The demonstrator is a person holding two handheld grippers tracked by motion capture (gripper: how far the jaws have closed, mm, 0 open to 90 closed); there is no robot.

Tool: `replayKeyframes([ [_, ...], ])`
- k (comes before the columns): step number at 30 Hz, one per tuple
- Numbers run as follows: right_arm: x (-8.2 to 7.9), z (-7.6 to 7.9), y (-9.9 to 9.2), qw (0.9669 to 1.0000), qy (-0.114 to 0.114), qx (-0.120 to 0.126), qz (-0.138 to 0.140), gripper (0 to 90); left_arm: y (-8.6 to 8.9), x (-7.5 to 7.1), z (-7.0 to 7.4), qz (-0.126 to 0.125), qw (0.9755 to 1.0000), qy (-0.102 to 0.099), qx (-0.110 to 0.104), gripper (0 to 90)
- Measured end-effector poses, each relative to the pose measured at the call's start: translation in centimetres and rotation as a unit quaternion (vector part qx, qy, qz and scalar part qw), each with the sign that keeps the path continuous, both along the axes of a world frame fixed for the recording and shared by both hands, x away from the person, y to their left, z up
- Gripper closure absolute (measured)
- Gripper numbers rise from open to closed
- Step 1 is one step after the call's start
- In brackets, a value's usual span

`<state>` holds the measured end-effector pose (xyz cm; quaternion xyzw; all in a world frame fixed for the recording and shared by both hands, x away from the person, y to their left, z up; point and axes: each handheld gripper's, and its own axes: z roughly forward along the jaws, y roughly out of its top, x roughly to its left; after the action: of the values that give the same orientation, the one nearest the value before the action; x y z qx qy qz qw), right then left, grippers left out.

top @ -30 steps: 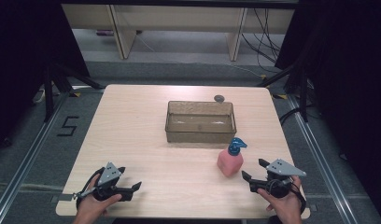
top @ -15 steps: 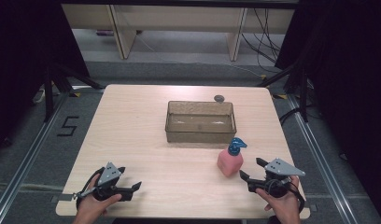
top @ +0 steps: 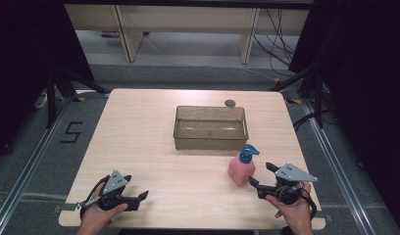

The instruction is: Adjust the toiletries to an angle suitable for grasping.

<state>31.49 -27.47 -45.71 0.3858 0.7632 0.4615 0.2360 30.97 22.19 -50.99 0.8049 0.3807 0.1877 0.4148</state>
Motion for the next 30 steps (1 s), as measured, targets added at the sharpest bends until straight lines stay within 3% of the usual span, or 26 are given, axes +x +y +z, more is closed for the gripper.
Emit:
replayKeyframes([
  [1,-0.2,0.1,0.2,0.9998,0.017,0.013,-0.004,20.8,0.0,0.0,0.0,0.001,1.0,-0.003,0.002,14.8],
  [2,0.1,0.1,0.1,1.0,0.002,0.004,0.001,20.8,0.0,0.0,0.0,0.002,1.0,-0.002,0.002,14.8],
  [4,0.0,0.1,0.3,0.9998,0.015,0.015,-0.002,20.8,-0.1,0.0,0.0,0.003,1.0,0.0,-0.006,14.8],
  [5,0.3,0.2,0.2,1.0,-0.004,0.005,0.003,20.8,-0.1,-0.1,-0.1,0.006,0.9999,0.001,-0.012,14.8],
  [8,0.3,0.3,0.6,0.9999,0.009,0.013,0.0,20.6,-0.2,-0.1,-0.1,0.009,0.9998,0.002,-0.016,14.8],
  [10,0.5,0.3,0.6,1.0,-0.002,0.006,0.003,20.5,-0.2,-0.1,-0.1,0.01,0.9998,0.002,-0.018,14.8],
  [16,0.7,0.4,0.8,0.9999,0.005,0.009,0.003,20.2,-0.1,0.0,-0.1,0.01,0.9998,0.002,-0.016,14.8],
  [21,1.1,0.3,0.9,0.9999,-0.003,0.015,0.007,19.7,0.0,0.0,-0.1,0.012,0.9998,0.003,-0.012,14.8],
  [22,1.0,0.4,0.8,1.0,-0.001,0.009,0.003,19.5,0.0,0.1,-0.1,0.011,0.9999,0.002,-0.012,14.8],
  [23,0.9,0.5,0.9,0.9997,0.013,0.019,-0.004,19.5,0.0,0.1,-0.1,0.012,0.9998,0.002,-0.012,14.8],
  [24,1.2,0.4,0.8,0.9999,-0.001,0.017,0.0,19.3,0.0,0.1,-0.1,0.012,0.9999,0.002,-0.012,14.8],
  [27,1.4,0.6,0.7,0.9998,-0.013,0.014,0.001,19.4,-0.1,0.1,0.0,0.017,0.9998,0.004,-0.007,14.8],
  [29,1.4,0.6,0.7,0.9997,-0.018,0.015,-0.004,19.3,-0.2,0.1,-0.1,0.016,0.9997,0.003,-0.016,14.8],
  [30,1.2,0.6,0.9,0.9995,-0.001,0.03,-0.014,19.3,-0.1,0.1,-0.1,0.012,0.9998,0.002,-0.014,14.8],
])
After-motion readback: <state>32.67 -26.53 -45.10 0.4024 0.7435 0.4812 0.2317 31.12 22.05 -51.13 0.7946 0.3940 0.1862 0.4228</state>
